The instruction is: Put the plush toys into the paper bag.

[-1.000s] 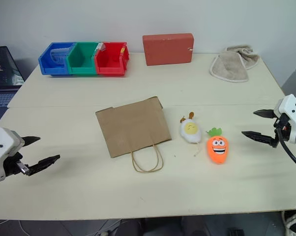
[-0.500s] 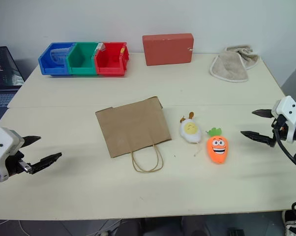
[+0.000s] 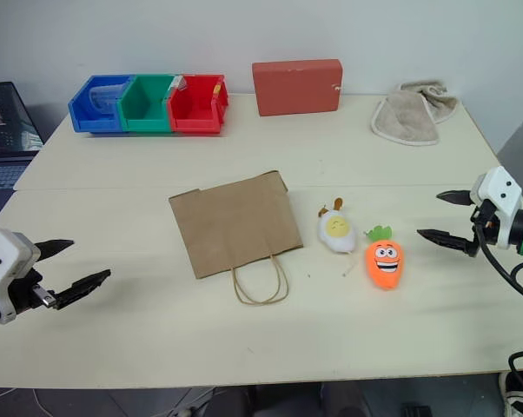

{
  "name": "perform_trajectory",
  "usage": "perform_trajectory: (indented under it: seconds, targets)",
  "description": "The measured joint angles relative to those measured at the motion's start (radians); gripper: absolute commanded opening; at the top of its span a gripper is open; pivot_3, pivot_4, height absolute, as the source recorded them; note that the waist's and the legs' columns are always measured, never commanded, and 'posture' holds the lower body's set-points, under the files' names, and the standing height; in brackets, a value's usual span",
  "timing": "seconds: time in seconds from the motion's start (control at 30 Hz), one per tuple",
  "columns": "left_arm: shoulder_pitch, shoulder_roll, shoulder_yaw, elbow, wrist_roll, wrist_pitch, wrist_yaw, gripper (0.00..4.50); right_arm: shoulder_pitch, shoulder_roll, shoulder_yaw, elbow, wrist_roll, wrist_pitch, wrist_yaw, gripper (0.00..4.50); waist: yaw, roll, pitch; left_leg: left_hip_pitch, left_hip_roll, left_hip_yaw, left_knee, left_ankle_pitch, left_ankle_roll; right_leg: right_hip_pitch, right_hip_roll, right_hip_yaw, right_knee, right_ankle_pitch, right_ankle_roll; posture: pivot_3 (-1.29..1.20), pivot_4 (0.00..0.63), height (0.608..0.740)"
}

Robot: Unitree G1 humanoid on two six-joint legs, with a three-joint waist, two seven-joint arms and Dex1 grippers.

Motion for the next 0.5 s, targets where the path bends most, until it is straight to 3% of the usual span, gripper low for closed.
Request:
perform_trajectory:
  seconds: [0.3, 0.5]
  targets:
    - [-0.022, 0.013, -0.025, -0.002, -0.001, -0.019, -0.041, 4.38, 0.000, 0.008, 0.000, -0.048, 0.005, 0.041, -0.019, 4.50, 0.000, 0.000, 0.000, 0.000, 0.000, 0.000, 0.000, 0.000, 0.000, 0.000, 0.000, 0.000, 0.000, 0.000, 0.000, 0.00, 0.150, 0.740]
    - [-0.151, 0.037, -0.225, -0.119, -0.018, -0.024, -0.105, 4.38, 0.002, 0.011, -0.001, -0.169, 0.055, 0.115, -0.017, 4.50, 0.010, 0.000, 0.000, 0.000, 0.000, -0.001, 0.001, 0.000, 0.000, 0.001, 0.000, -0.001, 0.000, 0.000, 0.000, 0.00, 0.150, 0.740]
